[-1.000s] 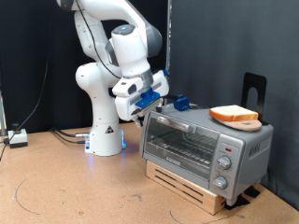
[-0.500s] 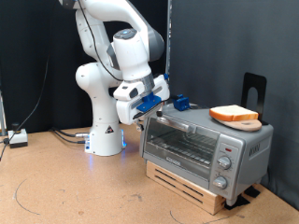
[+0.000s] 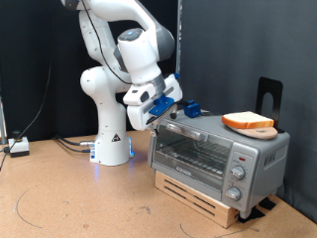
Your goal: Make a piece of toast with the oven
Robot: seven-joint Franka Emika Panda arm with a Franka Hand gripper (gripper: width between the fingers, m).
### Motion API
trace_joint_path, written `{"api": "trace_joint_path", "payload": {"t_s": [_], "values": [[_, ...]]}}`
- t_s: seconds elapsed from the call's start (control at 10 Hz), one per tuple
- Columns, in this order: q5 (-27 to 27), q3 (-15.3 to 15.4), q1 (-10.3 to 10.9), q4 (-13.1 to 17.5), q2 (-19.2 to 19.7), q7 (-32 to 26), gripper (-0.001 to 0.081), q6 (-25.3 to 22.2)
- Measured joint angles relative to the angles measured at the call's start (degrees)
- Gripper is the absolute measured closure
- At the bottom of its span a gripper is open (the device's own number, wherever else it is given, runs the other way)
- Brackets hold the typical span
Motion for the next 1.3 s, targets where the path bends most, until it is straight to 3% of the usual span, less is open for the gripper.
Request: {"api": "trace_joint_path", "payload": {"t_s": [0.6, 1.3], "values": [[-5.0, 0.7, -1.6, -1.7, 2.4, 2.0, 0.0002, 0.7], [-5.6, -1.6, -4.1, -0.7, 4.8, 0.5, 0.0002, 1.7]]}}
